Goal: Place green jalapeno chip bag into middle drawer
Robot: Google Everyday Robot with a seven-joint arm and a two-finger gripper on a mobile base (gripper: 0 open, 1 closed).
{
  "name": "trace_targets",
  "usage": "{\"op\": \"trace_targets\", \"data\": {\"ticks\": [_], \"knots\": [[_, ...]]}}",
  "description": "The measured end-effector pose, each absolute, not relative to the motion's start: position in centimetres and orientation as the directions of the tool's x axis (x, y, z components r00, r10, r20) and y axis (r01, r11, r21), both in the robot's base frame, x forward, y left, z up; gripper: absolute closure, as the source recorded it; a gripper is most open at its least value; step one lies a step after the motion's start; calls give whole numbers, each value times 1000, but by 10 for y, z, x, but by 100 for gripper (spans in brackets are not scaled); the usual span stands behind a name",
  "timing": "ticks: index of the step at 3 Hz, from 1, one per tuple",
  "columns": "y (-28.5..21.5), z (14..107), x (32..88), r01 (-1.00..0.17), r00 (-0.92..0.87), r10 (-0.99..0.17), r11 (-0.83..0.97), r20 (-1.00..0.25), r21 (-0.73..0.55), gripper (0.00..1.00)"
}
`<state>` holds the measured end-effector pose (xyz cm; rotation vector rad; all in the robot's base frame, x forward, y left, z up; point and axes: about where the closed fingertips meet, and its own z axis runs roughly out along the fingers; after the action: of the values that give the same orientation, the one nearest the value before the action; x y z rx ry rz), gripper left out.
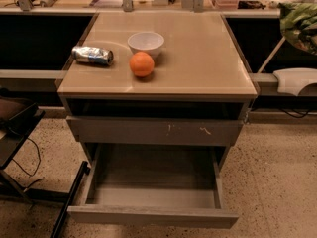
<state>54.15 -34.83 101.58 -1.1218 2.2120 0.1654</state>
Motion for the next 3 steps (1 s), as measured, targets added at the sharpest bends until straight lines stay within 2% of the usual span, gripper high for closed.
{"op": "trace_targets", "data": {"ticks": [1,2,3], "knots": [[-348,1014,544,-760,-427,-679,628,-598,-171,100],[-346,1010,522,-762,-425,-677,626,-601,-167,100],[-330,1035,461,-770,-315,-718,576,-621,-275,100]]}}
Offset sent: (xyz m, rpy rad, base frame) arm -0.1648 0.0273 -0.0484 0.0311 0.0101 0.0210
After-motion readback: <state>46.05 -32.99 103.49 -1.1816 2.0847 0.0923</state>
